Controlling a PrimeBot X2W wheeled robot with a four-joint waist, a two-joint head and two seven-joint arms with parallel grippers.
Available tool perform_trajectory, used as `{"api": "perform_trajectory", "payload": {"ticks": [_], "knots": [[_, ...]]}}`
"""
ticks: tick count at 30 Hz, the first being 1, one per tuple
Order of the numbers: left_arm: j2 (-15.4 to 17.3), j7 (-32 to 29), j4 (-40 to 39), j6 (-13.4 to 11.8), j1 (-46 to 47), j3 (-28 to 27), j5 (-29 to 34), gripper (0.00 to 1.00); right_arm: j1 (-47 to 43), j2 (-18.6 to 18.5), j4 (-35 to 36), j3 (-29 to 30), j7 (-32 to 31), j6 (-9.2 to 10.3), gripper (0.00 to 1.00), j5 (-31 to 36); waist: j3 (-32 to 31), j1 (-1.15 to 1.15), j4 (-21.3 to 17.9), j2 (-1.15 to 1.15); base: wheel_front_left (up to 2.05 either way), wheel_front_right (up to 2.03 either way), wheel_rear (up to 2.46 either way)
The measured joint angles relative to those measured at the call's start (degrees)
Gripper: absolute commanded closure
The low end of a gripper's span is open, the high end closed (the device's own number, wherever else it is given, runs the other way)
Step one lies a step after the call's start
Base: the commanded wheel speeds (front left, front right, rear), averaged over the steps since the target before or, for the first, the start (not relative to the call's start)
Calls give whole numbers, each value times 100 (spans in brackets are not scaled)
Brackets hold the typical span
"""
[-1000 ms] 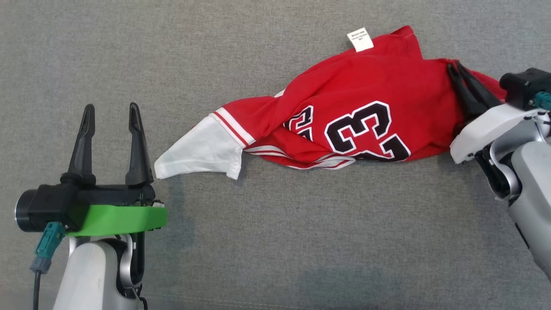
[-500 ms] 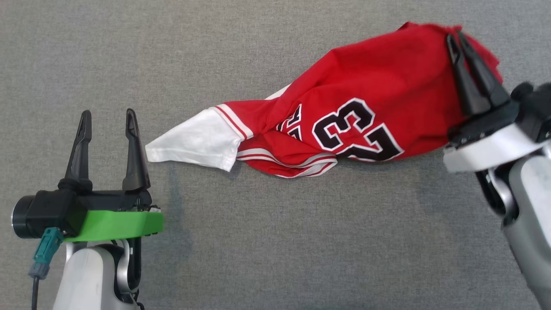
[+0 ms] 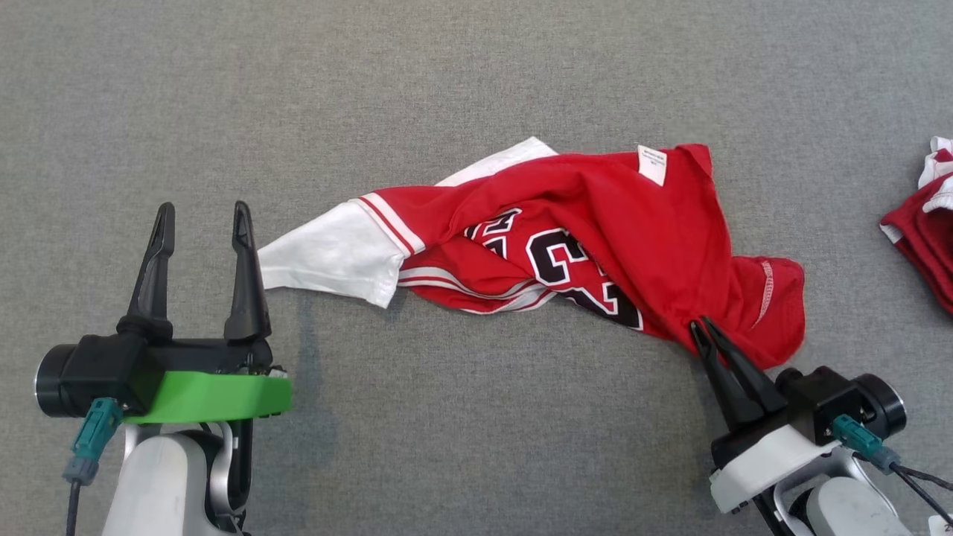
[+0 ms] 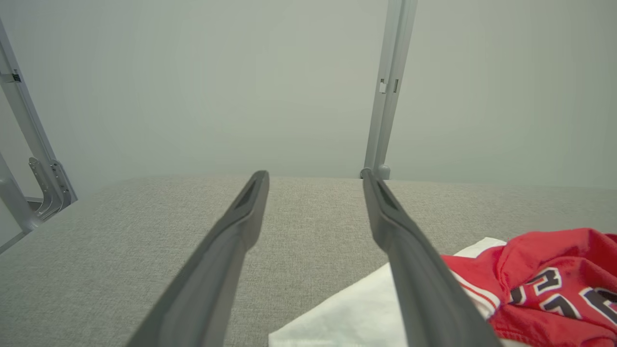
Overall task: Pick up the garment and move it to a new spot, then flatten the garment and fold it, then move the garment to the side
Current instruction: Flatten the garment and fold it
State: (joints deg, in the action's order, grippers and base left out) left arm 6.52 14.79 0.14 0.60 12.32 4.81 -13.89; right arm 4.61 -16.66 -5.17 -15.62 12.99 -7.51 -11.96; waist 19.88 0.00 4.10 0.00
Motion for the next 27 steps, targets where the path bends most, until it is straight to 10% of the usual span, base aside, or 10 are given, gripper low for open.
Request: {"api": "perform_trajectory", "payload": {"ticks": [5, 6, 7, 8, 27], "knots": [[13, 0, 45, 15, 0, 38, -1, 0, -27, 189, -762, 42, 22, -2, 100, -53, -47, 0, -1, 0, 0, 0, 0], [16, 0, 59, 15, -1, 45, -1, 0, -8, 220, -846, 37, 36, -3, 65, -59, -66, 0, 0, 0, 0, 0, 0], [19, -1, 74, 15, -2, 52, -1, 0, 25, 264, -916, 49, 58, -3, 7, -85, -86, 0, 0, 0, 0, 0, 0], [22, -1, 90, 14, -8, 53, -1, 0, 46, 311, -961, 75, 79, -3, 0, -114, -110, 0, 1, 0, 0, 0, 0], [210, -172, -9, -190, -477, -48, -19, 0, 158, 525, 682, 1243, 111, -2, 0, 51, -676, 0, -304, 0, 0, 0, 0]]}}
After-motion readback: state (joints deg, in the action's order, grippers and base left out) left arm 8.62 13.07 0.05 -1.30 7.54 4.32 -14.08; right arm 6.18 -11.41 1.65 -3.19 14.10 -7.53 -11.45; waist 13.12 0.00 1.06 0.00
